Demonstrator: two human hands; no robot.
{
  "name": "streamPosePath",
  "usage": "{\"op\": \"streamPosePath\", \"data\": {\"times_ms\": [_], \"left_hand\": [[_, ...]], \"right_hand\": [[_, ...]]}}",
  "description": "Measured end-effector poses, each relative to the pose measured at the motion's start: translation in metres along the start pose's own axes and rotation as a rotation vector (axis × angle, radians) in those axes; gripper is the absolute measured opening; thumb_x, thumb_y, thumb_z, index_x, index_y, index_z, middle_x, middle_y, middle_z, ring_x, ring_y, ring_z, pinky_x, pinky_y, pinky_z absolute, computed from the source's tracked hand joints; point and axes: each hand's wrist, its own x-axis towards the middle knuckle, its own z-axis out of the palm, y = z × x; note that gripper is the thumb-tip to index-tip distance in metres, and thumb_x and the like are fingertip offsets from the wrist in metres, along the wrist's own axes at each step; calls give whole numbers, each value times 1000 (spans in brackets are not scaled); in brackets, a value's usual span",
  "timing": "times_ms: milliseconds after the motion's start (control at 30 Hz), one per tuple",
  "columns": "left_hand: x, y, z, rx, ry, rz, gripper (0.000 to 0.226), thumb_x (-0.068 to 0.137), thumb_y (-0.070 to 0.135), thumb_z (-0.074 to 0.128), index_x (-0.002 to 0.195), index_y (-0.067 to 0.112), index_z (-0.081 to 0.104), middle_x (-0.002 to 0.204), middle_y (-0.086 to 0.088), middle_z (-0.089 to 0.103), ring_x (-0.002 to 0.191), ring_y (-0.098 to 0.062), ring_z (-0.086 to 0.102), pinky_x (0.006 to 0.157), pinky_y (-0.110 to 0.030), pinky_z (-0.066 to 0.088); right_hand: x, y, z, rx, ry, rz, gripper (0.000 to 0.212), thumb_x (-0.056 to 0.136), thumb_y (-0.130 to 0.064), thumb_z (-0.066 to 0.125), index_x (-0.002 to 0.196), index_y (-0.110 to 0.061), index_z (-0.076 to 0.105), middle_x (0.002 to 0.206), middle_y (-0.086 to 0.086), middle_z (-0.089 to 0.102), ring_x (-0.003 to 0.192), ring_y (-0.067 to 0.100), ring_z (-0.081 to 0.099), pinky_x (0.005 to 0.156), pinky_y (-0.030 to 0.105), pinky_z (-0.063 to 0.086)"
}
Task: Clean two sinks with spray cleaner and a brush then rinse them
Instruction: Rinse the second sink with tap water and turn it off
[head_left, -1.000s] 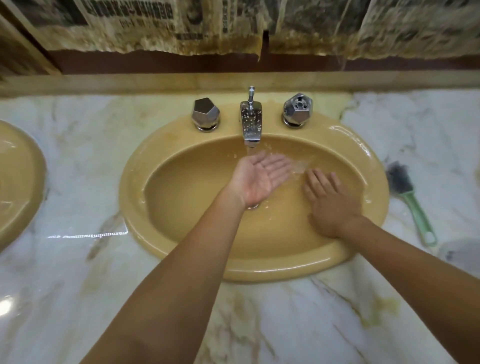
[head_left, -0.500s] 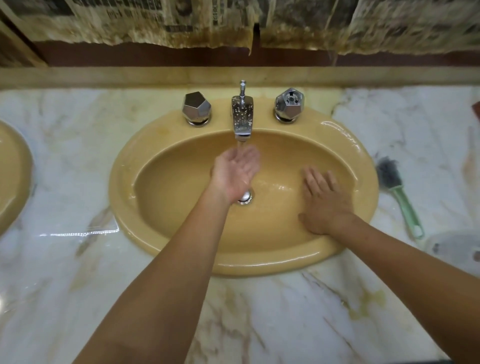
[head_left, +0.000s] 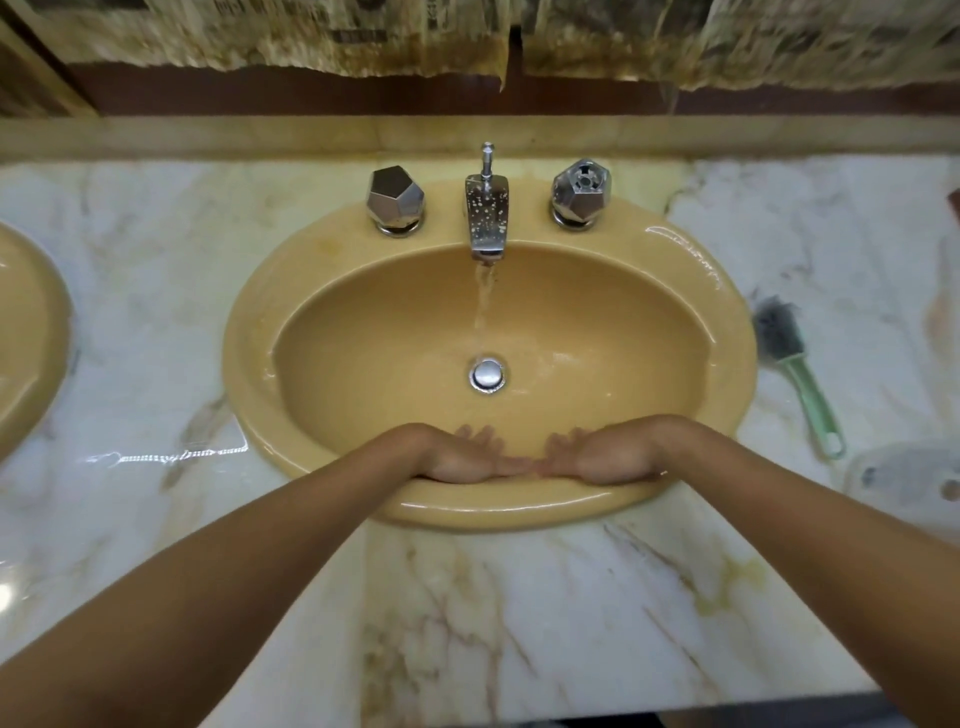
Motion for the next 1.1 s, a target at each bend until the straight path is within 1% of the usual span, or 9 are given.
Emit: {"op": "streamPosePath", "data": {"times_ms": [100, 200, 333, 400, 567, 667, 800, 933, 1100], "left_hand": [[-3, -43, -8, 235, 167, -194, 89, 96, 77, 20, 162, 24, -4, 167, 5, -22, 154, -21, -21, 124, -50, -8], [-14, -79, -15, 514, 445, -382, 88, 98, 72, 23, 162, 20, -6, 167, 0, -22, 153, -21, -22, 123, -49, -14], [-31, -99, -27, 810, 694, -469, 83, 100, 61, 22, 160, 13, -11, 165, -3, -25, 151, -20, -28, 122, -49, -17], [-33, -101, -29, 778, 670, -432, 82, 101, 58, 26, 160, 12, -8, 165, -6, -25, 151, -22, -28, 122, -49, -17], [-25, -54, -13, 242, 251, -187, 74, 104, 53, 34, 162, 16, 7, 168, -10, -15, 155, -29, -15, 124, -48, -4], [-14, -27, -2, 38, 39, -28, 75, 104, 59, 28, 163, 19, 4, 169, -1, -15, 154, -22, -17, 125, -47, -6], [-6, -65, -15, 418, 284, -196, 84, 99, 71, 21, 163, 21, -3, 168, 0, -19, 154, -22, -19, 124, -48, -10], [-13, -102, -29, 771, 661, -369, 79, 103, 60, 20, 161, 15, -10, 166, -2, -23, 152, -20, -26, 122, -47, -18], [2, -55, -8, 330, 351, -276, 86, 101, 65, 27, 161, 14, -7, 166, -7, -24, 153, -26, -23, 124, -49, -11]], "right_hand": [[-6, -5, -9, 185, -88, -47, 89, 79, -84, 41, 147, -26, 48, 151, -13, 46, 138, 14, 42, 119, 35, 25], [2, -14, -34, 521, 121, -65, 55, 92, -61, 53, 99, -9, 70, 90, -4, 72, 77, 14, 65, 80, 30, 51], [18, -59, -79, 1726, 122, -392, 46, 109, -30, 33, 126, 6, 56, 128, 24, 62, 119, 32, 62, 97, 41, 52], [20, -79, -95, 2019, 41, -472, 48, 109, -25, 28, 137, 9, 48, 129, 27, 61, 123, 35, 59, 99, 42, 51], [16, -93, -97, 1500, -121, -301, 46, 106, -20, 33, 130, 15, 53, 126, 34, 61, 115, 37, 64, 90, 45, 57], [27, -82, -107, 1747, 33, -297, 53, 109, -25, 24, 136, 14, 47, 133, 35, 55, 116, 40, 62, 87, 46, 58], [19, -78, -104, 1682, -37, -331, 47, 108, -19, 29, 133, 15, 48, 127, 36, 58, 112, 42, 65, 87, 47, 56], [20, -74, -110, 2103, -5, -592, 47, 108, -20, 28, 119, 14, 58, 122, 31, 64, 102, 38, 69, 91, 44, 56], [12, -73, -94, 2100, -76, -654, 26, 102, -12, 40, 102, 1, 63, 93, 15, 72, 81, 22, 72, 78, 30, 60]]}}
